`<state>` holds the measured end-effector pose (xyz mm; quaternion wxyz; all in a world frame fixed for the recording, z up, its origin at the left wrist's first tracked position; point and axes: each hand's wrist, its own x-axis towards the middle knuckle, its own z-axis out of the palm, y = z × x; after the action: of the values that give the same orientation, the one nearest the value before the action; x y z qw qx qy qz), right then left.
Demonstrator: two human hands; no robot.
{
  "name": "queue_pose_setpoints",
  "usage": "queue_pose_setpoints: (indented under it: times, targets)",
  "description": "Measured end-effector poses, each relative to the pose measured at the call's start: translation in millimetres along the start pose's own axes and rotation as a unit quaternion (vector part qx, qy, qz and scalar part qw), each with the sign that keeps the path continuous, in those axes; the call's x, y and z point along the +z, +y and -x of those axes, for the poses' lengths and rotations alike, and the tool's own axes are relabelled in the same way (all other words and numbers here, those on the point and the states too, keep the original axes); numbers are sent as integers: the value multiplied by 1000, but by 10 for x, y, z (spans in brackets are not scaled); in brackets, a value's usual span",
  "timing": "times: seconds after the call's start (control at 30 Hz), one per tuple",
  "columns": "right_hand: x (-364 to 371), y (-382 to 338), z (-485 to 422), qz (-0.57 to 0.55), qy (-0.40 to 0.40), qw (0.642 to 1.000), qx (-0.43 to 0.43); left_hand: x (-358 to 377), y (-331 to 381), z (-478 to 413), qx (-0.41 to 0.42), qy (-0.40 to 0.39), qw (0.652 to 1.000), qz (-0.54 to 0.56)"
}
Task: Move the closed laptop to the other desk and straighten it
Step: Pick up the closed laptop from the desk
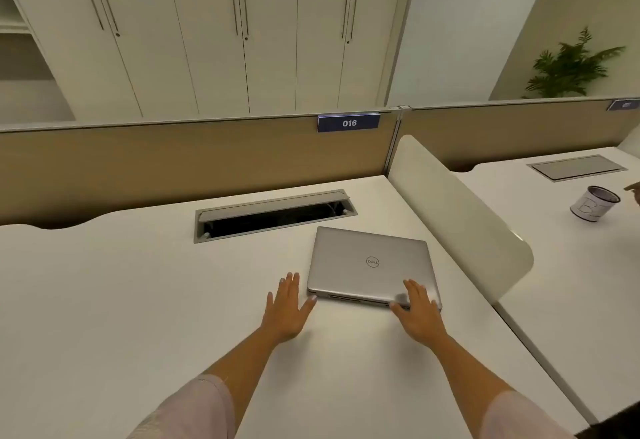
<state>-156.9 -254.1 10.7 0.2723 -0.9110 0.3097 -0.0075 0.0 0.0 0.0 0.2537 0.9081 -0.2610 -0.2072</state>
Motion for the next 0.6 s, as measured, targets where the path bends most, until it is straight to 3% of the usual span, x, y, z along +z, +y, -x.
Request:
queue_pose_setpoints:
  times: [0.17,0.3,0.6]
  targets:
    - [-105,185,-145,-68,50,994,67,68,234,-270,-23,-40,999,27]
    - [-167,313,-286,-204,75,968,125,94,406,-464,-55,-81,993,73]
    - [-212,429,-643,-245,65,938,236,83,748,-795,-176,-1,964,198]
